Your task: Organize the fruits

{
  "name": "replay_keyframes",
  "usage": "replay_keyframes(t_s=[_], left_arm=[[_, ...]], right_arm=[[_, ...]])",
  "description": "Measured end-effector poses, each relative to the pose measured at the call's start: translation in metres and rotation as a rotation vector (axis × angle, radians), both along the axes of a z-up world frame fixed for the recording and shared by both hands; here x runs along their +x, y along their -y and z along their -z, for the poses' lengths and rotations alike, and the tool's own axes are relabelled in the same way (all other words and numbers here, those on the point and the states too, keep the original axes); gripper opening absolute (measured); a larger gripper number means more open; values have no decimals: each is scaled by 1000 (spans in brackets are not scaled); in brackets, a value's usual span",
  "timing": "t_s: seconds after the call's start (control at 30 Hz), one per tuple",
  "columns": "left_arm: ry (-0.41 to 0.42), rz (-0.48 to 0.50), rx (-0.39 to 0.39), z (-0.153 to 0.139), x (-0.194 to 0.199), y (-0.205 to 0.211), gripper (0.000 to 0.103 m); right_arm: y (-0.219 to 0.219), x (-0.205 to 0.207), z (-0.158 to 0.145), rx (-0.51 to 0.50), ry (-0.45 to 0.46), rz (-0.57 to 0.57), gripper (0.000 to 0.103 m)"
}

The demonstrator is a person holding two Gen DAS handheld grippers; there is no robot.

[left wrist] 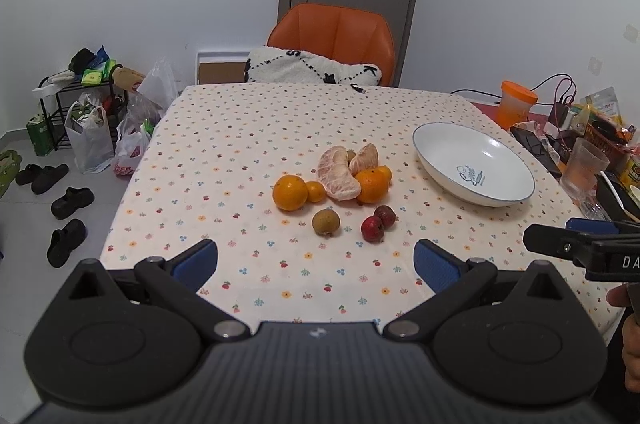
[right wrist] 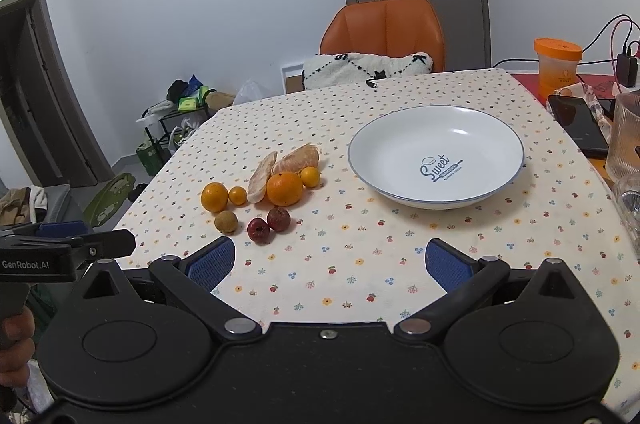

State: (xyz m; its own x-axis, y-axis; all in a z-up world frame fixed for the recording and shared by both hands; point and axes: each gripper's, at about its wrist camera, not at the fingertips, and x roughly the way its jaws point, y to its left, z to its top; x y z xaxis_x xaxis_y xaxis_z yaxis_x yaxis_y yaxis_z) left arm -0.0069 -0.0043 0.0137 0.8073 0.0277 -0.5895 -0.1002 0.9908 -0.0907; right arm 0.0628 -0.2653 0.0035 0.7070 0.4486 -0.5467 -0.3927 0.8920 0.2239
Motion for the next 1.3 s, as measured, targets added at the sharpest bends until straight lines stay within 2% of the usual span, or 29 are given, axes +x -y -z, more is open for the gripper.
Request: replay_keyframes(t_s=[1.3], left_arm=[[31, 8, -11, -8, -8, 2, 103]], right_arm=[[-1, -9, -8, -23, 34, 2, 103]])
